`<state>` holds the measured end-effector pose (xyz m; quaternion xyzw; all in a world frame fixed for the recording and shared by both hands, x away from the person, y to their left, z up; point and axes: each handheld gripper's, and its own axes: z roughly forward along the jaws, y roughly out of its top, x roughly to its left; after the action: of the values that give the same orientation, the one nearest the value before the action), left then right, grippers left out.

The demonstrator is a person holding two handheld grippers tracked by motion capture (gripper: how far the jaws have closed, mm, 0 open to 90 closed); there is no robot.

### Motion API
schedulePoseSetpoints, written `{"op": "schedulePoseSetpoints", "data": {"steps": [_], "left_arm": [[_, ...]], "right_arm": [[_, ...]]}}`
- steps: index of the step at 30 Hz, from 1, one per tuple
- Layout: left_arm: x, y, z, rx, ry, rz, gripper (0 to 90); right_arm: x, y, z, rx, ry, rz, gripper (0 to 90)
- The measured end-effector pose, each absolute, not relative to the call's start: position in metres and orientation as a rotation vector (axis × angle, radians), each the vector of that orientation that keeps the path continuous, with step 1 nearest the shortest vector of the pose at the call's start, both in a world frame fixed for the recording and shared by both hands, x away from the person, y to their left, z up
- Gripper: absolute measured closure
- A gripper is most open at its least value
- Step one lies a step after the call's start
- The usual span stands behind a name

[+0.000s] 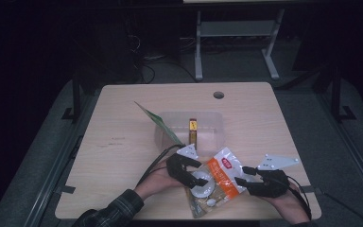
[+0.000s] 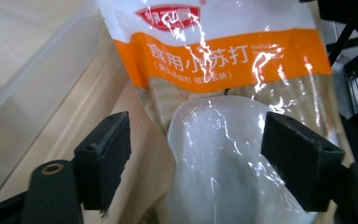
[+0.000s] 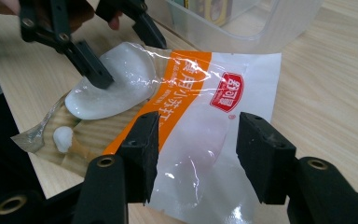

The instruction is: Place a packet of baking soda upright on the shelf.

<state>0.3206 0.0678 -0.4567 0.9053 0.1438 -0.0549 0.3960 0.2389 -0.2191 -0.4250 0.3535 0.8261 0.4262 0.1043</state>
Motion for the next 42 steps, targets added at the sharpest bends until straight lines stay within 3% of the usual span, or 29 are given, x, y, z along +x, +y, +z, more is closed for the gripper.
{"op": "schedulePoseSetpoints", "data": {"steps": [8,16,19,42], "left_arm": [[0.322,0.064,-0.46,2.304,0.331,-0.241,44.5],[0.322,0.064,-0.457,2.305,0.325,-0.242,78.8],[0.319,0.064,-0.455,2.307,0.31,-0.257,86.5],[0.31,0.059,-0.447,2.279,0.274,-0.26,89.3]], "right_arm": [[0.242,-0.22,-0.425,1.031,2.426,1.269,48.6],[0.243,-0.221,-0.423,1.031,2.412,1.272,48.2],[0.244,-0.222,-0.423,1.033,2.411,1.274,47.3],[0.248,-0.227,-0.421,1.058,2.378,1.317,41.0]]}}
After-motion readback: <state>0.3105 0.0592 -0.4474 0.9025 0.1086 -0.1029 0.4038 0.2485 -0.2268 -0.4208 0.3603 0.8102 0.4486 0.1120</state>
